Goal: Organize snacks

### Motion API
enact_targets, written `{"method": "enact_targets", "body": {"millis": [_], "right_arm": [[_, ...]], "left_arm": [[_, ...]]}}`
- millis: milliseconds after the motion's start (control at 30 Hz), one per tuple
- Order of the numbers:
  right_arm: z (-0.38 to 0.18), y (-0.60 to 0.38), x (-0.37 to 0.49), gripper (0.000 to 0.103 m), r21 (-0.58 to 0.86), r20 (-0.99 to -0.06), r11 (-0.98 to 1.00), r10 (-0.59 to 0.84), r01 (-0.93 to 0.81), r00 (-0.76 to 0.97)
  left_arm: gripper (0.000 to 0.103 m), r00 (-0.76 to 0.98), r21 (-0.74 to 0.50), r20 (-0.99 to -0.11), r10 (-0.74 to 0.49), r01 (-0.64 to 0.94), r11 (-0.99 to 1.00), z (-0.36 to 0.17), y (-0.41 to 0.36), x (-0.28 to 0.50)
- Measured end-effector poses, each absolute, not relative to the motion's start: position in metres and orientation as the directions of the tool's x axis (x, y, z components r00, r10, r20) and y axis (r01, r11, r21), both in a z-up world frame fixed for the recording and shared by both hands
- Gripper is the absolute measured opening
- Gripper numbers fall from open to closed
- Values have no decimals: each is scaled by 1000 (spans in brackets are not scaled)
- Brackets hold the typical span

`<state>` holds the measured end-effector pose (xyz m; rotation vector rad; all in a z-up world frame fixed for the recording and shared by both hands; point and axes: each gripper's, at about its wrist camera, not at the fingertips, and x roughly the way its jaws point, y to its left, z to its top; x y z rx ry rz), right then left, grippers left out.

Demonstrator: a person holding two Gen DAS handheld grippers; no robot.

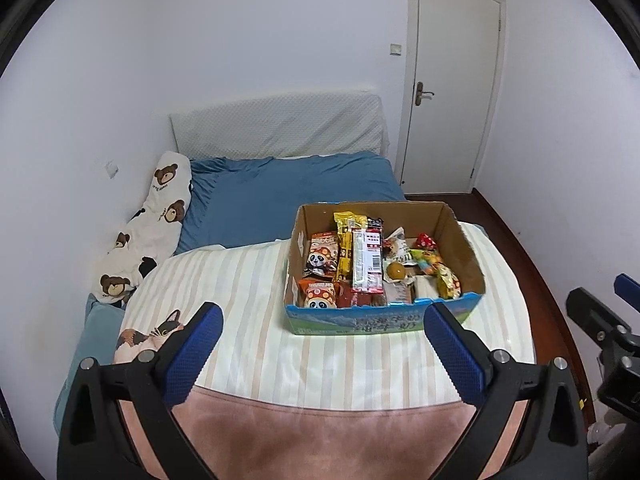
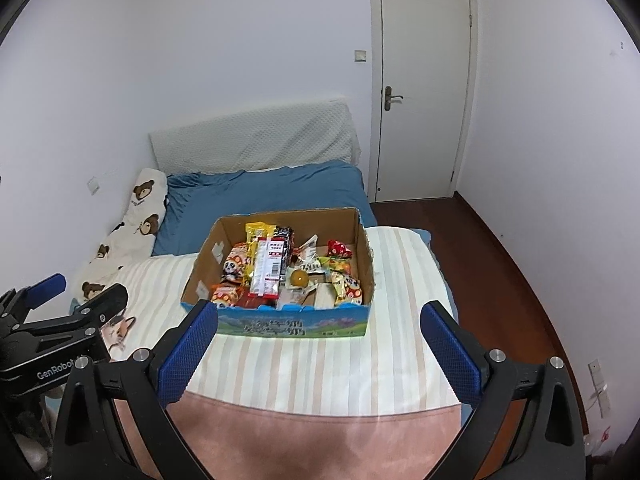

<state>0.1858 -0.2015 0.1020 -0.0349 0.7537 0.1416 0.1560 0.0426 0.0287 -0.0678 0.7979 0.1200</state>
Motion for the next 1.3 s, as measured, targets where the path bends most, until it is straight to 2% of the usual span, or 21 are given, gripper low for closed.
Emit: {"method": "enact_targets", "body": {"millis": [500,1300], "right_arm": [[68,-201,238,103,12,-708,997,66,-81,704],[53,-199,241,103,-4,-724,998,41,-64,689]], "left_arm": [[103,676,-15,-732,89,-146,989,5,39,197],[103,674,-11,-734,80,-130,991,0,32,203]]}}
